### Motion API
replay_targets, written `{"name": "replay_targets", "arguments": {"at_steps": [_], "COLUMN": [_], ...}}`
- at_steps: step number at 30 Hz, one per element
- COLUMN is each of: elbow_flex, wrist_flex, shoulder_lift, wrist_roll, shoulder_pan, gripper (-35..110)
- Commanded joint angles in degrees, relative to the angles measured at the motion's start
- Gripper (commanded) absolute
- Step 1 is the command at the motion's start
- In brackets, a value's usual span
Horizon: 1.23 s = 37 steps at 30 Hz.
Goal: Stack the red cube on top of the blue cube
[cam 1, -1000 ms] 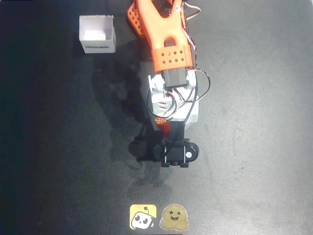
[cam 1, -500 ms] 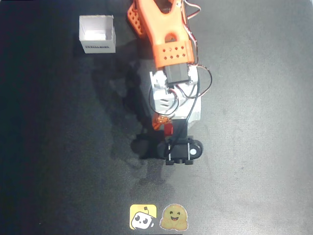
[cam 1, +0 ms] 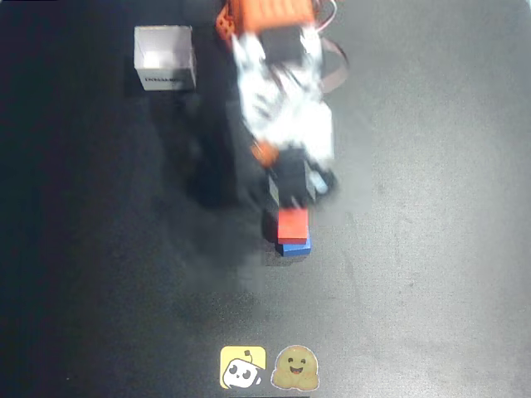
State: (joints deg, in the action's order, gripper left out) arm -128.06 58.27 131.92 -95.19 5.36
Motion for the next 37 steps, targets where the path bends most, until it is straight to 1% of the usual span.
{"name": "replay_targets", "arguments": {"at_steps": [1, 6, 13, 16, 23, 24, 37], "elbow_flex": [-19.78, -36.74, -41.13, -41.13, -41.13, -41.13, -41.13], "wrist_flex": [-2.64, 0.35, -0.35, 0.97, 18.28, 18.98, 18.98], "shoulder_lift": [25.66, 51.06, 51.24, 51.24, 51.24, 51.24, 51.24], "wrist_roll": [1.85, 2.11, 2.02, 2.29, 2.2, 4.04, 4.48], "shoulder_pan": [-3.08, -5.63, -7.03, -7.82, -9.93, -10.2, -10.2], "gripper": [0, 0, 0, 0, 0, 0, 0]}}
